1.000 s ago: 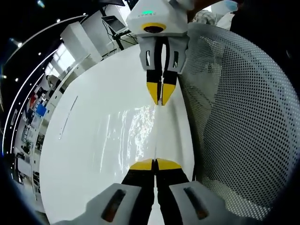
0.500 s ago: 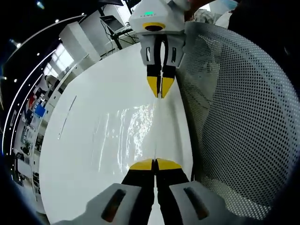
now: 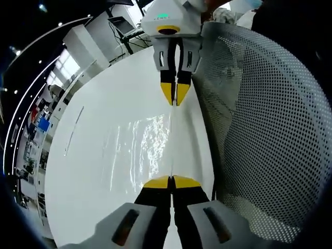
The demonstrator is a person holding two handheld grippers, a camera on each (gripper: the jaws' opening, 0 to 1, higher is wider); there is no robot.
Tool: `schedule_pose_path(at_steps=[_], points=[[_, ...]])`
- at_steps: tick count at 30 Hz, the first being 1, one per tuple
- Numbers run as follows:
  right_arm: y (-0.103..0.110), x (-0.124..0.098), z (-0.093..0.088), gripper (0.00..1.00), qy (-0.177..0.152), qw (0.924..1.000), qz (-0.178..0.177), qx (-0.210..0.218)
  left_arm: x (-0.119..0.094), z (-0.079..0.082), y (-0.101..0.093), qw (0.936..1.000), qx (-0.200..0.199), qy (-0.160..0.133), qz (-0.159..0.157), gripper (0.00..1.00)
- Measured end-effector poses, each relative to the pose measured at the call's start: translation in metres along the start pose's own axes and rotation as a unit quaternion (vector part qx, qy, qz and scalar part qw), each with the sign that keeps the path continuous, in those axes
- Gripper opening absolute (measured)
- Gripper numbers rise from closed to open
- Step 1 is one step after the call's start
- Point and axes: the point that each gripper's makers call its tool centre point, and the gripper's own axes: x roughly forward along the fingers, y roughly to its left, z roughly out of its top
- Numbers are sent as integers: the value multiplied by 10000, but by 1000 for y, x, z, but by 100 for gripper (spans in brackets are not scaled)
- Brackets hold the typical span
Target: Open the resealable bag by pulling the two sides of the seal apart until the entire bag opening is separated and visibly accessible.
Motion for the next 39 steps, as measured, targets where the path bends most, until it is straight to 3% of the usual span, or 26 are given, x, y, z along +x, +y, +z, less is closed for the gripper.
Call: schedule_pose_path(at_steps=[5, 11, 20, 31, 39], points=[[2, -4, 6, 5, -163, 9998, 111, 102, 1, -2, -1, 10000, 81, 45, 23, 0], [12, -7, 23, 8, -402, 9988, 256, -80, 2, -1, -2, 9999, 156, 65, 37, 0], [3, -9, 53, 8, -946, 9952, 185, 141, 0, 2, -5, 9995, 310, 47, 47, 0], [10, 4, 55, 6, -841, 9960, 296, 47, -2, 6, -6, 9993, 358, 0, 80, 0], [7, 10, 52, 4, -758, 9969, 177, 84, -5, 9, -9, 9996, 262, -102, 73, 0]])
